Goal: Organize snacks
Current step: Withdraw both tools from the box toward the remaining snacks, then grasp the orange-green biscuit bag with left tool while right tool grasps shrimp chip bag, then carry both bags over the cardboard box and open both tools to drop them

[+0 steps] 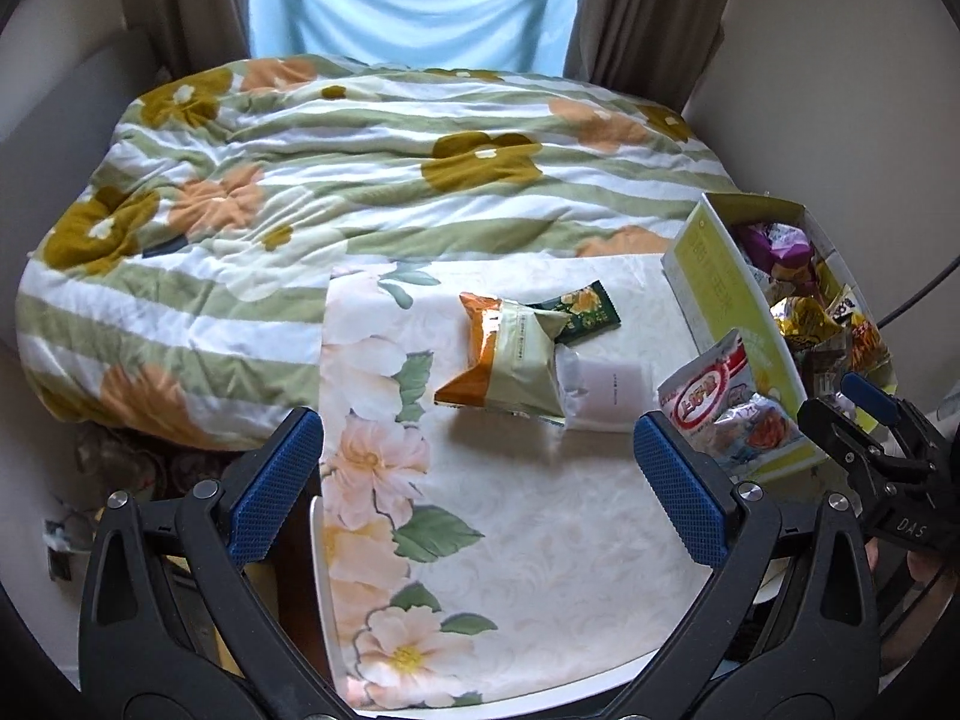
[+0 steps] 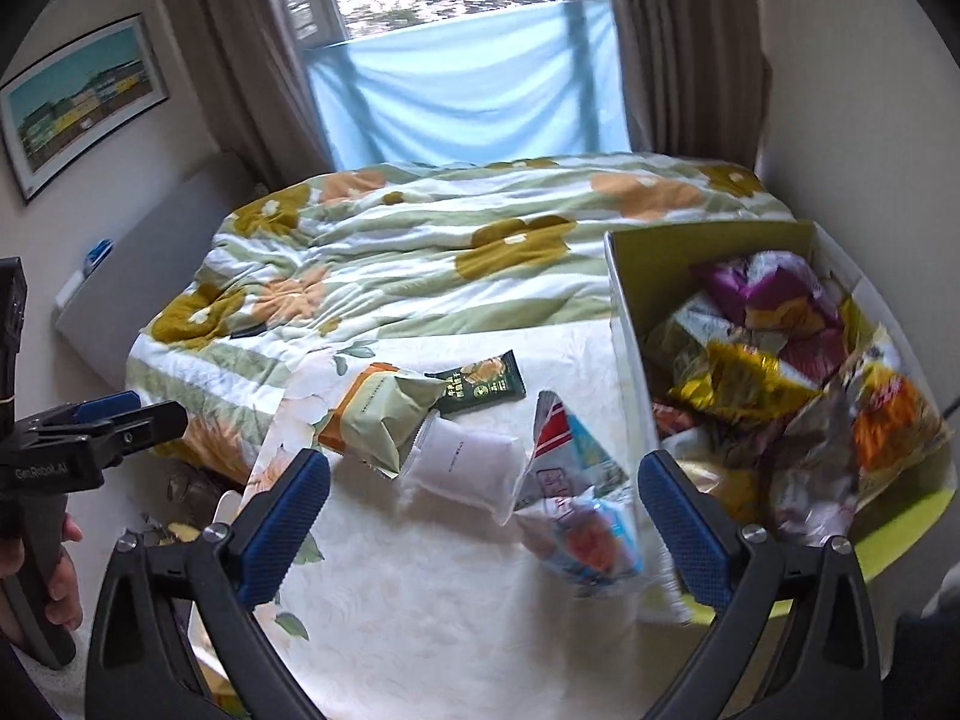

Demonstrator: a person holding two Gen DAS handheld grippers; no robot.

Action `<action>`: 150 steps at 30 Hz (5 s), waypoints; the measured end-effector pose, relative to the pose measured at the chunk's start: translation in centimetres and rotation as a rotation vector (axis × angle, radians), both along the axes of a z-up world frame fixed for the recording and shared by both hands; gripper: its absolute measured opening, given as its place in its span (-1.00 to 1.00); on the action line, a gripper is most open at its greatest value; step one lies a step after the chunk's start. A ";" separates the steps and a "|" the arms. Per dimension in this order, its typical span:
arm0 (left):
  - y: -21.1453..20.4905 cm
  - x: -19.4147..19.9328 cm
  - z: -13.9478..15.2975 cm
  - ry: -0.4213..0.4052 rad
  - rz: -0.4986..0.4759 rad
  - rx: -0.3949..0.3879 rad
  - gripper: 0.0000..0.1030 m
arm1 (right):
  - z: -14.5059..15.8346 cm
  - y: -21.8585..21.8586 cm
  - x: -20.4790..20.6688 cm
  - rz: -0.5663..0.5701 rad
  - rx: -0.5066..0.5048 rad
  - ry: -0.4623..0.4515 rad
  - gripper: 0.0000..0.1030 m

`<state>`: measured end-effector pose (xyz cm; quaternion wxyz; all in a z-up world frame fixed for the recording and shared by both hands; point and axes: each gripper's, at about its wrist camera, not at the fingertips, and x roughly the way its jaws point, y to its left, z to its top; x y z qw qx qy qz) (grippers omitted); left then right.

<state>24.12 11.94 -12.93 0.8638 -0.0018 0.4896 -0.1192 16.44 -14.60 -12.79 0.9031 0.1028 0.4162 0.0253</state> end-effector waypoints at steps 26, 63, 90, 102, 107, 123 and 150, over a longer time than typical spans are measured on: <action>-6.5 11.1 -14.9 0.187 -0.267 0.035 0.99 | -11.2 0.0 -1.1 -0.627 0.066 0.003 0.99; -7.5 12.3 -17.9 0.217 -0.351 0.012 0.25 | -13.2 -0.2 3.1 -0.672 0.095 -0.053 0.98; -3.4 7.3 -13.9 0.181 -0.244 -0.049 0.20 | -9.8 0.4 2.0 -0.575 -0.051 -0.030 0.30; -6.4 4.5 -4.1 0.063 -0.249 -0.083 0.20 | -1.8 -0.2 -0.7 -0.472 -0.043 -0.115 0.30; -9.5 3.0 0.0 0.002 -0.248 -0.098 0.20 | 1.9 -3.4 -1.4 -0.426 -0.019 -0.148 0.30; -29.5 3.8 4.4 -0.065 -0.201 -0.155 0.20 | 5.7 -21.1 -0.9 -0.269 0.005 -0.142 0.30; -32.2 4.6 -0.3 0.019 0.002 -0.079 0.99 | 3.0 -27.2 5.9 -0.022 0.035 -0.015 0.33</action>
